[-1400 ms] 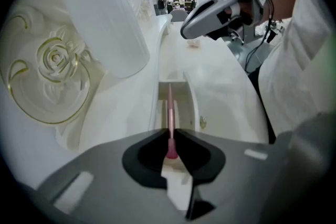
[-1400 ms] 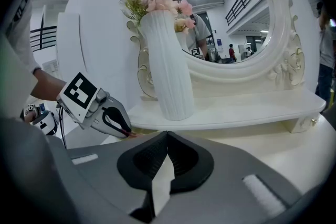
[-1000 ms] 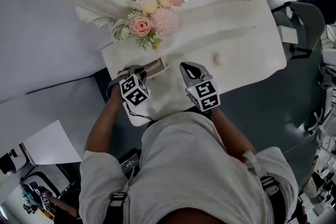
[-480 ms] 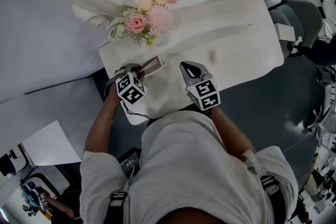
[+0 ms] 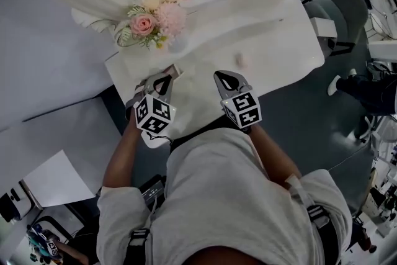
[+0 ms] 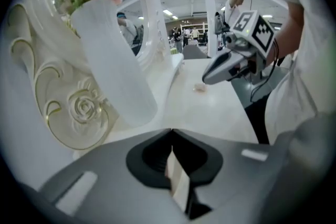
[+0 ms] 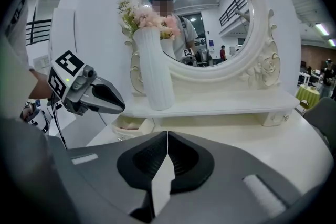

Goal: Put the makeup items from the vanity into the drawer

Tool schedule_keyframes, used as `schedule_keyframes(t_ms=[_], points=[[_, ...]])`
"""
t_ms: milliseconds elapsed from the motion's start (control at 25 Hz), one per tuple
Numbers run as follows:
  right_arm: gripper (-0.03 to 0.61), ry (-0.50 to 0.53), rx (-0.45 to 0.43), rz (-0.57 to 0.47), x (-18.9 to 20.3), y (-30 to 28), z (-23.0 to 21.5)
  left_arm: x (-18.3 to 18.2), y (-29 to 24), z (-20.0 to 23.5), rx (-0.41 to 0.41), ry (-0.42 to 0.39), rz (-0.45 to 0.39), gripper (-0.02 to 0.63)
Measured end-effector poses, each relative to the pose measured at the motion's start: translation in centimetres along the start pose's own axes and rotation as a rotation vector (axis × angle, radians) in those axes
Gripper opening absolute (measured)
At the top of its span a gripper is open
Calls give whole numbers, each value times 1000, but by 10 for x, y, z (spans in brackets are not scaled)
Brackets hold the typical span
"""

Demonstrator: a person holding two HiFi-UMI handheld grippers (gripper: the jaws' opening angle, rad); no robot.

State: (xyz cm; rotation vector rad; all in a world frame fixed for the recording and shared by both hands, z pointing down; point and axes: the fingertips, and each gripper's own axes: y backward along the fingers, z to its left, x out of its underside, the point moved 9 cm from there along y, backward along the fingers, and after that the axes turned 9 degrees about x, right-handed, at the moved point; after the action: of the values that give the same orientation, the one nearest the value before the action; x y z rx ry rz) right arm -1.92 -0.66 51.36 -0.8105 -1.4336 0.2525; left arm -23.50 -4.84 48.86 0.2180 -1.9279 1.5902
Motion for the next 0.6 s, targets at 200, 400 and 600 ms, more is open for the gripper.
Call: schedule_keyframes(t_ms=[200,400,600], points=[[5,11,-25,3,8,5,-18,-30,-12,-20,-1,83,-81,3],[4,59,-111,-12,8,9,-40,-55,-33,-40,-40,180,-96,3],[3,107,-179,-29,6,22,-77,-96,-55,-60,-86,284,-128,3]])
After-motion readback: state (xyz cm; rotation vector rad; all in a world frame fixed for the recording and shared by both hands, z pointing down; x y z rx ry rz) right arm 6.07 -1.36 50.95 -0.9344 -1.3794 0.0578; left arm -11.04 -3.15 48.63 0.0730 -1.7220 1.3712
